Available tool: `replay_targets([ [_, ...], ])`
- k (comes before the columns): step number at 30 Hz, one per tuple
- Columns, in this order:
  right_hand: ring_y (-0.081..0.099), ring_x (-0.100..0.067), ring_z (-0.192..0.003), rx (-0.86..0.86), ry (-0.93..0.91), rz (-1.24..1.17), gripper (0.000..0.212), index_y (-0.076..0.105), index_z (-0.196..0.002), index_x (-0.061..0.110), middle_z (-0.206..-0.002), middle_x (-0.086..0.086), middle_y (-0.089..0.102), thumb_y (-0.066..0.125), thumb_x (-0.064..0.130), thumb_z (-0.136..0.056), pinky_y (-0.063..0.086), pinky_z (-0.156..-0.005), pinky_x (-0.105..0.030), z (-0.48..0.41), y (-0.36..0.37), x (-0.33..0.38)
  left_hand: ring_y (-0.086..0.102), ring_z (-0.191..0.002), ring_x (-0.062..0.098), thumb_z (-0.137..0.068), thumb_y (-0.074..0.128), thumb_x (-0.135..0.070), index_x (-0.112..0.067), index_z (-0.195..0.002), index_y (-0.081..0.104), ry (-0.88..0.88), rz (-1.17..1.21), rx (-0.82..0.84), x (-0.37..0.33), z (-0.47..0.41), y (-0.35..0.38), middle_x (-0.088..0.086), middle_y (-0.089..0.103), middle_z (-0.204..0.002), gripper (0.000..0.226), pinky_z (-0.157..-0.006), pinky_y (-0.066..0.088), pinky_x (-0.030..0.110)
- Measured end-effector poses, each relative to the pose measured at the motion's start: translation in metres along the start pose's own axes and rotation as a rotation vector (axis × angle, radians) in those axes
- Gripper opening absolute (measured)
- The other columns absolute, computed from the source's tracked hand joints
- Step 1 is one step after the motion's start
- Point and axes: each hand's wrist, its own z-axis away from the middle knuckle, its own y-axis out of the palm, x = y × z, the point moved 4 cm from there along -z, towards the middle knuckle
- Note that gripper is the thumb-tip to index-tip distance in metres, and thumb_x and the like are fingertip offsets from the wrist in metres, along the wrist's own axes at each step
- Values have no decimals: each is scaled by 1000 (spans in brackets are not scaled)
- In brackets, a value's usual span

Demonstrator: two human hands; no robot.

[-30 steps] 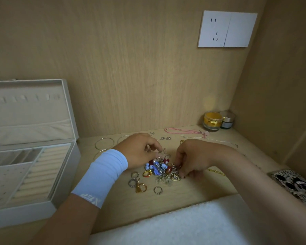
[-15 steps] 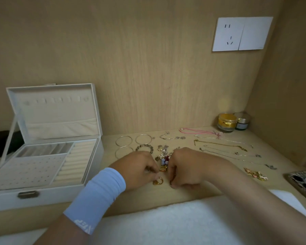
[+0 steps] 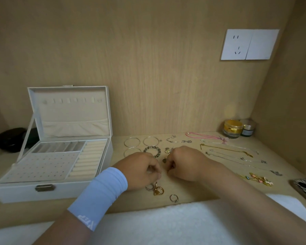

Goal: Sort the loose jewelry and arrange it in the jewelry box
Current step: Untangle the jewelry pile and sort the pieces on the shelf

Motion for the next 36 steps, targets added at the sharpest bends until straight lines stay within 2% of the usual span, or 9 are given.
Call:
replay_targets([
  [6, 59, 7, -72, 243, -71, -282, 6, 79, -88, 28, -75, 21, 69, 75, 25, -84, 47, -71, -13, 5, 1, 9, 57, -103, 11, -92, 60, -29, -29, -102, 73, -52, -43, -70, 17, -20, -8, -9, 63, -106, 16, -97, 45, 32],
  [9, 58, 10, -64, 108, -28, -428, 13, 76, -82, 28, -70, 22, 67, 70, 18, -89, 40, -62, -7, -7, -17, -7, 49, -114, 15, -94, 57, -28, -29, -112, 70, -33, -125, -79, 17, -35, -6, -6, 60, -115, 22, -102, 41, 35],
  [12, 65, -2, -83, -77, 112, -310, 10, 77, -94, 23, -89, 16, 71, 68, 23, -92, 45, -74, -17, -32, -30, -43, 41, -119, 16, -97, 53, -33, -33, -122, 66, -2, -206, -69, 12, -49, -1, -6, 55, -123, 28, -104, 37, 35],
  [16, 59, -13, -117, 6, 150, -77, 32, 69, -126, 25, -127, 8, 66, 61, 23, -95, 43, -94, -22, -59, -18, -63, 31, -128, 17, -96, 52, -41, -39, -129, 60, -8, -267, -77, 13, -68, 2, -9, 45, -135, 34, -108, 30, 34],
  [21, 61, 1, -78, 53, 112, -176, 21, 78, -103, 26, -86, 17, 67, 71, 15, -86, 39, -60, -9, -64, -8, -69, 26, -131, 17, -94, 52, -47, -40, -132, 57, -28, -345, -54, 15, -91, -1, -9, 41, -142, 39, -109, 23, 34],
  [23, 61, 3, -71, 91, 112, -199, 17, 79, -95, 25, -77, 20, 66, 72, 13, -85, 42, -60, -9, -59, -12, -76, 26, -131, 16, -92, 54, -51, -40, -132, 57, -24, -355, -20, 15, -97, 2, -10, 40, -142, 42, -109, 21, 33],
  [27, 67, 1, -77, 190, 85, -295, 13, 81, -93, 23, -84, 12, 76, 74, 14, -85, 52, -76, -16, -46, -19, -90, 29, -127, 15, -88, 58, -53, -42, -132, 56, 5, -319, 14, 11, -105, 8, -12, 45, -136, 45, -109, 22, 32],
  [31, 62, 7, -58, 90, 112, -442, 15, 76, -100, 17, -79, 6, 73, 73, 9, -88, 44, -55, -7, -39, -32, -105, 30, -125, 13, -87, 61, -49, -42, -134, 52, 41, -272, 27, 8, -101, 10, -14, 46, -132, 49, -106, 22, 28],
  [36, 63, -3, -70, 275, 181, -347, 25, 72, -104, 27, -92, 6, 71, 81, 22, -81, 53, -62, -23, -30, -30, -110, 39, -116, 10, -92, 59, -37, -40, -125, 59, 100, -130, -35, -8, -93, 11, -14, 52, -120, 33, -107, 33, 34],
])
